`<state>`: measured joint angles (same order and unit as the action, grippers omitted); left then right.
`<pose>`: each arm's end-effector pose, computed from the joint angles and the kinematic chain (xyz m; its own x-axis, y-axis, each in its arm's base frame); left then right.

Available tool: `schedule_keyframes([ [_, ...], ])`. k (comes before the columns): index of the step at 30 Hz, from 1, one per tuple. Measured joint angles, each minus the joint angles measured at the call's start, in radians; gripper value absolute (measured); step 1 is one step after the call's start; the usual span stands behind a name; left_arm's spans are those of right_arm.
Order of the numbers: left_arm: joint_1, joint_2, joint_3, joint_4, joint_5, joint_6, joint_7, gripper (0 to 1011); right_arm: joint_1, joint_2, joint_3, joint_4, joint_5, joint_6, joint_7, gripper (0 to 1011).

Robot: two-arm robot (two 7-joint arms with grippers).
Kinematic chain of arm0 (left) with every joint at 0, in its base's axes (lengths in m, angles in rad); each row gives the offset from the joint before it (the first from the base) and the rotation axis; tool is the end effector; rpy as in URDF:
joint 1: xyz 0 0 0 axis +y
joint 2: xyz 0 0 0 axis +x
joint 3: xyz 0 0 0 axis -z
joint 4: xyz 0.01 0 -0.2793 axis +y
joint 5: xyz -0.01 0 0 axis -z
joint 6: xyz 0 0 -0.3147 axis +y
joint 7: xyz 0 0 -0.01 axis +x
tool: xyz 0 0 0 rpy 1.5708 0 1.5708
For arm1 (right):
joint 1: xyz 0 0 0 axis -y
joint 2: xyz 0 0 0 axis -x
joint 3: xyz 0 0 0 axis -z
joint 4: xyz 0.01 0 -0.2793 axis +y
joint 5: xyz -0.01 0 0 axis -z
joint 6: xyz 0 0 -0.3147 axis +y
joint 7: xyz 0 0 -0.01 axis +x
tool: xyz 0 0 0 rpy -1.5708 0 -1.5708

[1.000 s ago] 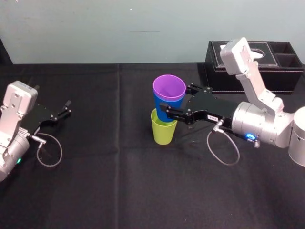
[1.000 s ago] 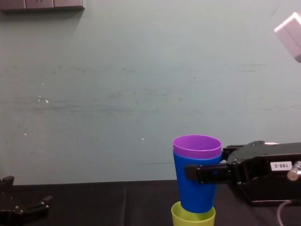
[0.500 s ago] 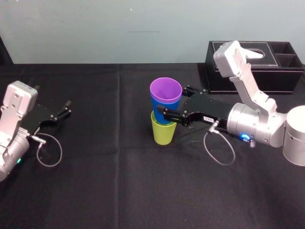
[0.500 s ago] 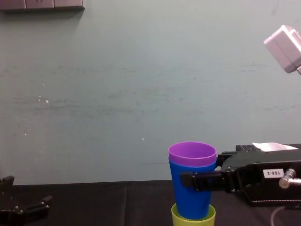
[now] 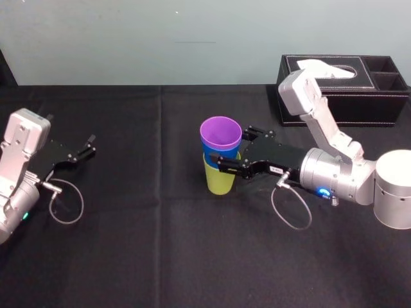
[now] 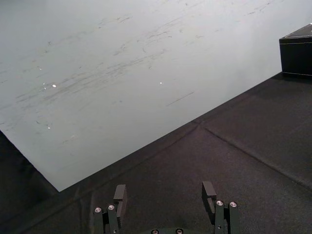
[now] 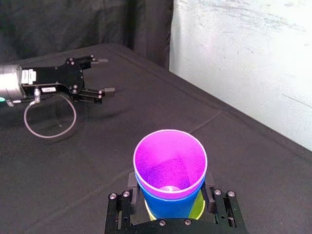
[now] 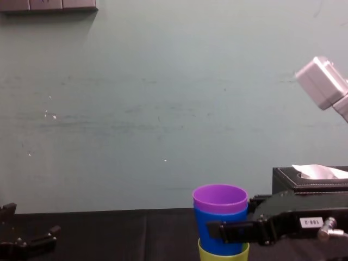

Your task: Stack the three plastic cups sequentially using one hand.

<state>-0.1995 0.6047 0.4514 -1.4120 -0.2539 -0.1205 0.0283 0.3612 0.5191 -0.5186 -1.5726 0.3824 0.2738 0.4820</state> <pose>0.3619 0.0750 -0.2948 0.2923 0.8803 0.3737 -0.9553 0.2873 0.0703 0.3898 0.0002 -0.2114 0.7804 -0.6136 0.1203 0.6202 0.7352 -0.2736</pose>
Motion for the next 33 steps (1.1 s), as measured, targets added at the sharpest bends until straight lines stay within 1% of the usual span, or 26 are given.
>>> schedule_keyframes([
  [17,0.000,0.000,0.000,0.000,0.000,0.000,0.000,1011,-0.007,-0.003,0.000,0.007,-0.004,0.000,0.000,773],
  [19,0.000,0.000,0.000,0.000,0.000,0.000,0.000,1011,-0.007,-0.003,0.000,0.007,-0.004,0.000,0.000,805],
  [20,0.000,0.000,0.000,0.000,0.000,0.000,0.000,1011,-0.007,-0.003,0.001,0.007,-0.004,0.001,0.000,855],
  [21,0.000,0.000,0.000,0.000,0.000,0.000,0.000,1011,-0.007,-0.003,0.001,0.007,-0.004,0.001,0.000,855],
  [23,0.000,0.000,0.000,0.000,0.000,0.000,0.000,1011,-0.007,-0.003,0.001,0.006,-0.004,0.001,0.000,908],
  [24,0.000,0.000,0.000,0.000,0.000,0.000,0.000,1011,-0.007,-0.003,0.001,0.006,-0.004,0.001,0.000,953],
  [27,0.000,0.000,0.000,0.000,0.000,0.000,0.000,1011,-0.006,-0.003,0.001,0.006,-0.003,0.001,0.000,1003],
  [33,0.000,0.000,0.000,0.000,0.000,0.000,0.000,1011,-0.006,-0.002,0.001,0.005,-0.003,0.001,0.000,1002],
])
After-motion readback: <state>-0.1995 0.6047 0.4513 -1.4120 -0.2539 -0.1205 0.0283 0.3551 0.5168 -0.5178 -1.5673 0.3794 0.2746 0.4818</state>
